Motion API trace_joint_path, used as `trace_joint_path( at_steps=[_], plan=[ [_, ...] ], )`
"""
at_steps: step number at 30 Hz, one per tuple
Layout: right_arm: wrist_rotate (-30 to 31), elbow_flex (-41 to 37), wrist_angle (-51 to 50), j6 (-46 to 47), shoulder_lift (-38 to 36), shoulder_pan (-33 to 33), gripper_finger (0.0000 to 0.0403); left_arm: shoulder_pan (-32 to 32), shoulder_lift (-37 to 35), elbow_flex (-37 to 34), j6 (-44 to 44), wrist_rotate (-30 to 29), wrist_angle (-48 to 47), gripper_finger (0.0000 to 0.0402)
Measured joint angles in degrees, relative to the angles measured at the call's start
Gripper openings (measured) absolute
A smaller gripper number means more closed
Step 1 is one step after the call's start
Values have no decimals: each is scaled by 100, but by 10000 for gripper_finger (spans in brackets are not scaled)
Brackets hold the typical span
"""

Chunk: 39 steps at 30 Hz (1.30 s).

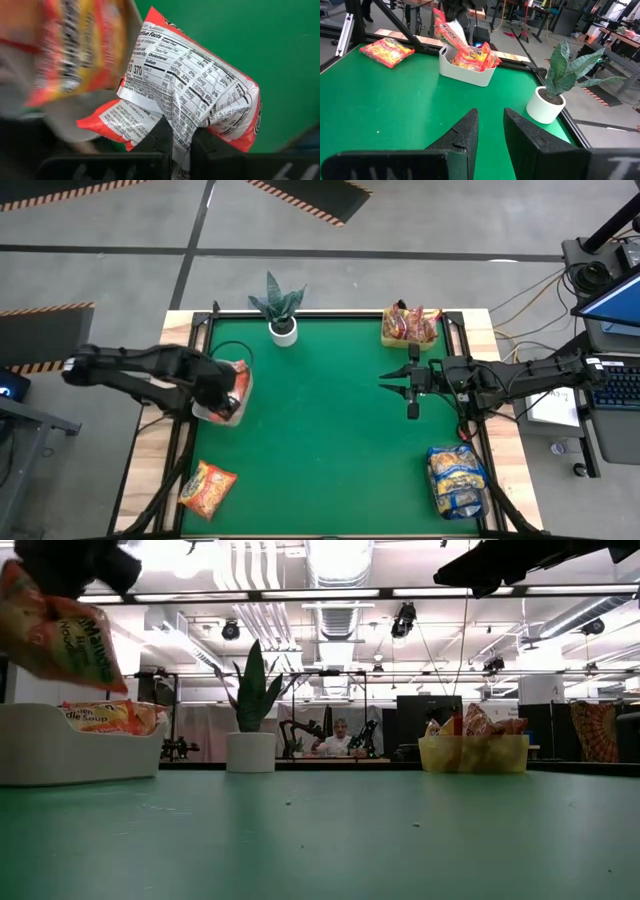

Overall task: Sort Maruchan noodles
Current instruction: Put the orange noodle pack into the white bin

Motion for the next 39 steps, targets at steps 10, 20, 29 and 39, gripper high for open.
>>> trace_joint_path(
  at_steps=[10, 20, 29, 39],
  plan=[
    [-1, 0, -2, 7, 0, 0, 82, 907, -1133, -1834, -769, 850, 1034, 3],
    [-1, -2, -3, -48, 0, 0, 82, 919, -1229, -1641, -749, 409, 1061, 33],
    [0, -2, -4, -48, 0, 0, 82, 919, -1070, -1024, -705, 31, 347, 80],
    [0, -4, -4, -51, 0, 0, 82, 910, -847, -506, -501, 24, 288, 110]
  ],
)
